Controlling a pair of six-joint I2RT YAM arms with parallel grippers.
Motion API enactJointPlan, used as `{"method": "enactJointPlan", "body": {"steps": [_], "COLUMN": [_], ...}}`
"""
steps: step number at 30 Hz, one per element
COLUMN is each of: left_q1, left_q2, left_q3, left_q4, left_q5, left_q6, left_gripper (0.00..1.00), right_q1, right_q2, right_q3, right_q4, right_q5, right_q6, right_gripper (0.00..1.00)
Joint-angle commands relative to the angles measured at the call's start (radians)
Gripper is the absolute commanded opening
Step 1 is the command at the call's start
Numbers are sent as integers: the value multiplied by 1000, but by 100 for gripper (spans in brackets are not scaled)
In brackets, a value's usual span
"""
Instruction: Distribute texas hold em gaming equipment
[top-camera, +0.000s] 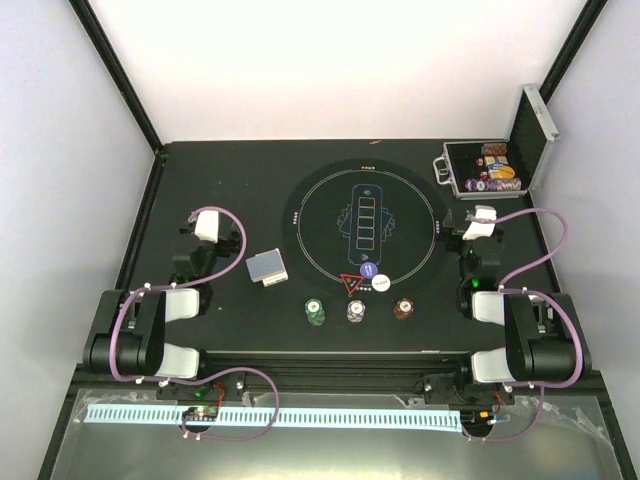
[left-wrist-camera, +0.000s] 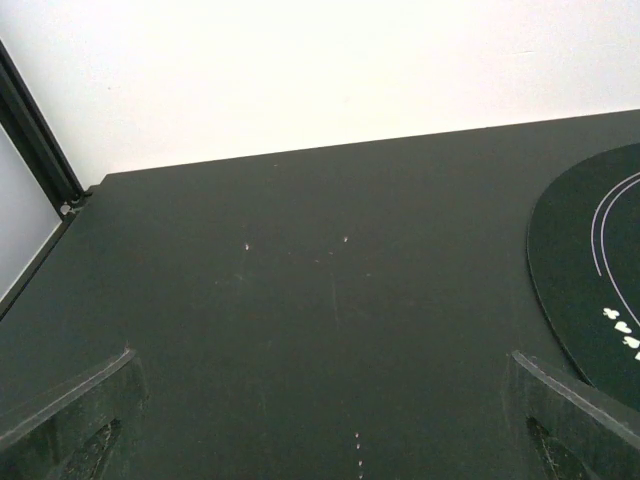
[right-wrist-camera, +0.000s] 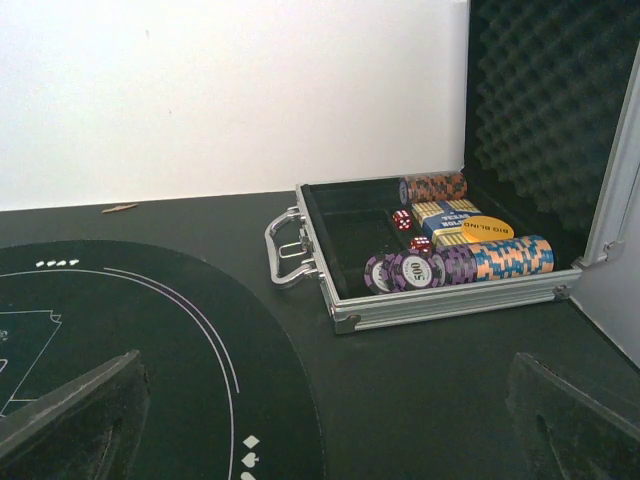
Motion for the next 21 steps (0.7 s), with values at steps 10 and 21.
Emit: {"method": "enactJointPlan", "body": {"steps": [10, 21], "left_q1": [-3, 51], "left_q2": [-4, -137], "left_q3": [28, 539], "left_q4": [11, -909], "left_q5": [-4, 205], "left_q6": [-4, 70], "left_gripper": [99, 99], "right_q1": [4, -7], "right_q2": [-11, -407], "right_q3": [4, 302], "right_q4": [19, -618], "right_q5": [41, 202], "right_q6": [10, 238], "right_gripper": [100, 100]}}
